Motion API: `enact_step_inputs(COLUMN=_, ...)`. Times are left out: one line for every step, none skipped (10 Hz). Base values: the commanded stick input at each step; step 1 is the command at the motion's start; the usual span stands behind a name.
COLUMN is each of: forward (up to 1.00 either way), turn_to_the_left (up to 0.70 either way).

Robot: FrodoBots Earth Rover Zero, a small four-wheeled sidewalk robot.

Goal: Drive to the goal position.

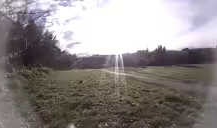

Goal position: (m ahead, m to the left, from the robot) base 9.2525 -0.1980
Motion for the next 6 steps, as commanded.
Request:
enact_step_inputs(forward=0.05, turn_to_the_left=0.00)
enact_step_inputs(forward=0.05, turn_to_the_left=0.00)
enact_step_inputs(forward=0.05, turn_to_the_left=0.00)
enact_step_inputs(forward=0.04, turn_to_the_left=0.00)
enact_step_inputs(forward=0.04, turn_to_the_left=0.00)
enact_step_inputs(forward=0.04, turn_to_the_left=0.00)
